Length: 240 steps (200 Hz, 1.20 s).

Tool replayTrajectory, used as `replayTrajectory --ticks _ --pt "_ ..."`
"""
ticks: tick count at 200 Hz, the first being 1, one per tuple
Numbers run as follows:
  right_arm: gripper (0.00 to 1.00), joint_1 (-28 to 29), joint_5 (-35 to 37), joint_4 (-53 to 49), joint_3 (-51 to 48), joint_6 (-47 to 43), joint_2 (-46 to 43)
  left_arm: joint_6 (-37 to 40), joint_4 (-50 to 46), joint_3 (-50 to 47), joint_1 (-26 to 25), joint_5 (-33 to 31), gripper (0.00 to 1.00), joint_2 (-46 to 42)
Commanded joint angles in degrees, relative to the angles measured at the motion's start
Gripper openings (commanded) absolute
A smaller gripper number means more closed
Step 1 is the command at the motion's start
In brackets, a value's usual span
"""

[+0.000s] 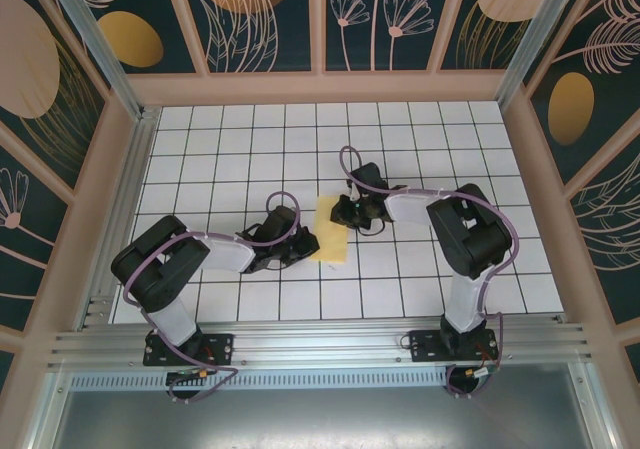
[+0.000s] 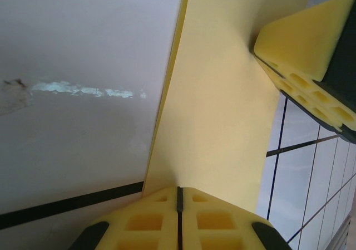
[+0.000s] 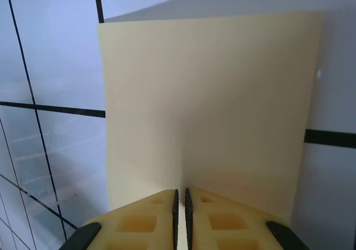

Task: Fold a paper plane with a square sheet of paper (pick it up from the middle)
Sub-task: Fold the square sheet of paper in half at the center of the table.

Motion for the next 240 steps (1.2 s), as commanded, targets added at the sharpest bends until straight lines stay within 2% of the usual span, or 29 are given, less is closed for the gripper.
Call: replayTrajectory --ticks 1,85,163,240 --pt "0.15 -1.40 0.35 -0.82 2.09 -1.49 1.53 1.65 -8.04 -1.24 -0.42 -2.38 0.08 2.73" --pt "0.15 -1.91 2.42 -2.83 3.41 -2.08 3.07 1.91 -8.72 -1.52 -0.37 -2.37 0.08 2.80" --pt "0.15 -7.25 -4.83 6.95 2.04 -2.12 4.98 3.36 -10.65 -1.93 -0.37 -3.12 0.08 3.42" --pt "0.15 -11.15 0.13 4.94 6.46 -0.18 6.21 4.19 -11.13 -2.08 -0.37 -3.35 0.08 4.20"
